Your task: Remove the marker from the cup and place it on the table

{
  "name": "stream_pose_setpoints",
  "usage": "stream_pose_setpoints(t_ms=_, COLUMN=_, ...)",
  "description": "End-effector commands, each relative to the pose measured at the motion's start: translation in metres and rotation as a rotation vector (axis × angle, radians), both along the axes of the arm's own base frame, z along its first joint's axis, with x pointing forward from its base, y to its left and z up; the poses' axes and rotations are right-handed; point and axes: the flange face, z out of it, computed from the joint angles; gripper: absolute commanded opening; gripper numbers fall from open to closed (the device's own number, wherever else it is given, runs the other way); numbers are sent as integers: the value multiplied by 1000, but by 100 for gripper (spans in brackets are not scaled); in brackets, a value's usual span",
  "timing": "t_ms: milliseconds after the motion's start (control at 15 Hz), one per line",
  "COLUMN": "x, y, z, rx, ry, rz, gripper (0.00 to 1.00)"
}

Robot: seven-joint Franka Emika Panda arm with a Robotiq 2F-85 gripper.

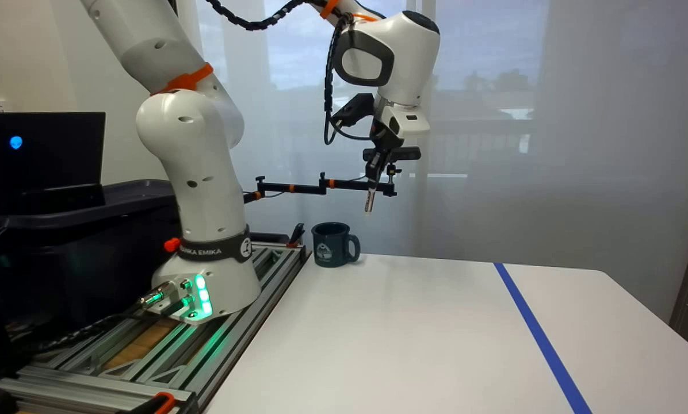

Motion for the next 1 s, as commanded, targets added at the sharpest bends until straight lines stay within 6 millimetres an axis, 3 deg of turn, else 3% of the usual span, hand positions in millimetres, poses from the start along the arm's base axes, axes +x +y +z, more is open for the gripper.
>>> stream_pose_setpoints(t_ms=0, x=7, y=-15, z=-20, rx=59, ry=57, rz=-51, gripper=5)
stream_pose_setpoints(t_ms=533, x=12, y=-45, z=-78, rx=61, ry=192, rz=-136, gripper=5)
stream_pose_setpoints(t_ms=933, x=13, y=-56, z=-105, rx=12, ry=247, rz=-188, gripper=5)
